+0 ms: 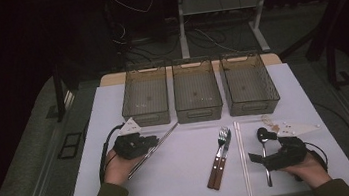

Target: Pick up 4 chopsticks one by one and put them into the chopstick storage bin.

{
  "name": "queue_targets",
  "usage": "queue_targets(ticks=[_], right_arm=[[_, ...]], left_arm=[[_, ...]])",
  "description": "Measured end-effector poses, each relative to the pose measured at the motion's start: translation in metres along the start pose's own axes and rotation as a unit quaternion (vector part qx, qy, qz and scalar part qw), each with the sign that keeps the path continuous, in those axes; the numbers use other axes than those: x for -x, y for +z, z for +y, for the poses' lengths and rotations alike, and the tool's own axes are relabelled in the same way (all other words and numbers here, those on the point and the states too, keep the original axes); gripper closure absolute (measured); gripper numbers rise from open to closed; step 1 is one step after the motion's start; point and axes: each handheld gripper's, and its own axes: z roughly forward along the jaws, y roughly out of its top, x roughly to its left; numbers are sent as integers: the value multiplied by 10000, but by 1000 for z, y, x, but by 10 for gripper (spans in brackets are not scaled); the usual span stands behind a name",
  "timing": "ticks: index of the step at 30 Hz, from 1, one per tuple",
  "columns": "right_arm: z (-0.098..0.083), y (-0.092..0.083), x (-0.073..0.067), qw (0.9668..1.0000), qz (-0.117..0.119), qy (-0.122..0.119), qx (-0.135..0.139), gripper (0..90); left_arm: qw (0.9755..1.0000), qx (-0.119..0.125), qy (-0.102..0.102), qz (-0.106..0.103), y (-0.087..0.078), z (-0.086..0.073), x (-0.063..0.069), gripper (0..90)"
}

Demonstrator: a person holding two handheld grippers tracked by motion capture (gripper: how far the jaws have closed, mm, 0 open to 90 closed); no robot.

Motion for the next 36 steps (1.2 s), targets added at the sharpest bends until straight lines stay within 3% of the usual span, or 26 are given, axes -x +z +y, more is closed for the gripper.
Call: queue_targets(ticks=[5, 11, 27, 30, 33, 34, 36], right_arm=[[-1, 0, 0, 10000, -6, 20, -6, 27], [0, 0, 1, 10000, 6, 30, -9, 27], [0, 0, 0, 10000, -7, 35, 11, 27], [0, 0, 0, 10000, -4, 25, 15, 27], [0, -1, 1, 10000, -12, 25, 25, 27], [0, -1, 1, 10000, -12, 25, 25, 27], [0, -1, 1, 10000, -16, 23, 26, 27]], left_arm=[[9999, -94, -100, 43, 6, 0, -6, 809], [9995, -308, -65, -12, 14, -1, -12, 843], [9974, -710, -15, 85, 15, -5, -10, 856], [9969, -781, 83, 91, 15, -5, -11, 856], [9962, -860, 52, 146, 15, -6, -10, 853], [9958, -888, 152, 161, 15, -6, -11, 853], [9960, -879, 84, 152, 15, -7, -10, 850]])
